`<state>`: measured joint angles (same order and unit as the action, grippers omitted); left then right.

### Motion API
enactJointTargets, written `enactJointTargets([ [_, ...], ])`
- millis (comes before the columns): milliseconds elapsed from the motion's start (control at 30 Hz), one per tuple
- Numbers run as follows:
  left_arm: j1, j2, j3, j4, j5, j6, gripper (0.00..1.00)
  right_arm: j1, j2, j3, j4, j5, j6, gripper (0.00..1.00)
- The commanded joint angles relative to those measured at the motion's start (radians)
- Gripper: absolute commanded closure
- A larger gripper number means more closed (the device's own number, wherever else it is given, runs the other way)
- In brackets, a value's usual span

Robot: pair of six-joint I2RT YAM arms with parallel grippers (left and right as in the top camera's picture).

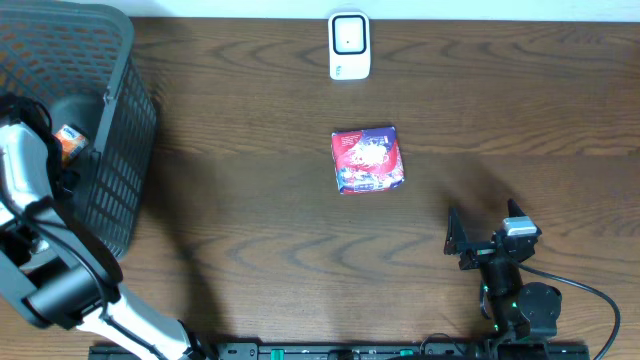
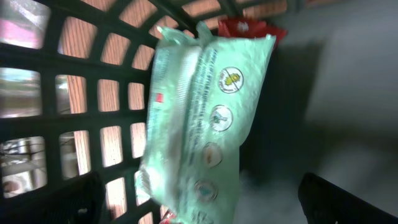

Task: Scan the item barcode
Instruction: 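Reach the left gripper back into the basket toward the mint-green pack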

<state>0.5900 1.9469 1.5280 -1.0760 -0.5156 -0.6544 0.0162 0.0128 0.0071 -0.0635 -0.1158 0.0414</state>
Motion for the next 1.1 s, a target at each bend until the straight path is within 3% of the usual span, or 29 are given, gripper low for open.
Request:
enactJointTargets([
  [0,0.003,0.055,0.000,-0.013,-0.035,-0.002,0.01,0.004,-0.004,-0.001,-0.004,-0.006,0.010,0.01],
  [100,0.003,0.093,-0.001,-0.017,-0.035,-0.002,0.04,0.004,-0.004,-0.001,-0.004,-0.006,0.010,0.01],
  [300,0.003,0.096,0.002,-0.036,-0.034,-0.002,0.92,0.004,-0.004,-0.001,-0.004,-0.006,0.010,0.01],
  [500,0.002,0.032,0.010,-0.069,0.022,-0.006,0.93,0.004,-0.004,-0.001,-0.004,-0.006,0.010,0.01],
  [667,0.002,-0.128,0.014,-0.045,0.136,-0.043,0.93,0.004,-0.004,-0.001,-0.004,-0.006,0.010,0.01],
  [1067,-0.069,-0.631,0.015,0.227,0.668,-0.042,0.93,0.004,-0.004,-0.001,-0.004,-0.006,0.010,0.01],
])
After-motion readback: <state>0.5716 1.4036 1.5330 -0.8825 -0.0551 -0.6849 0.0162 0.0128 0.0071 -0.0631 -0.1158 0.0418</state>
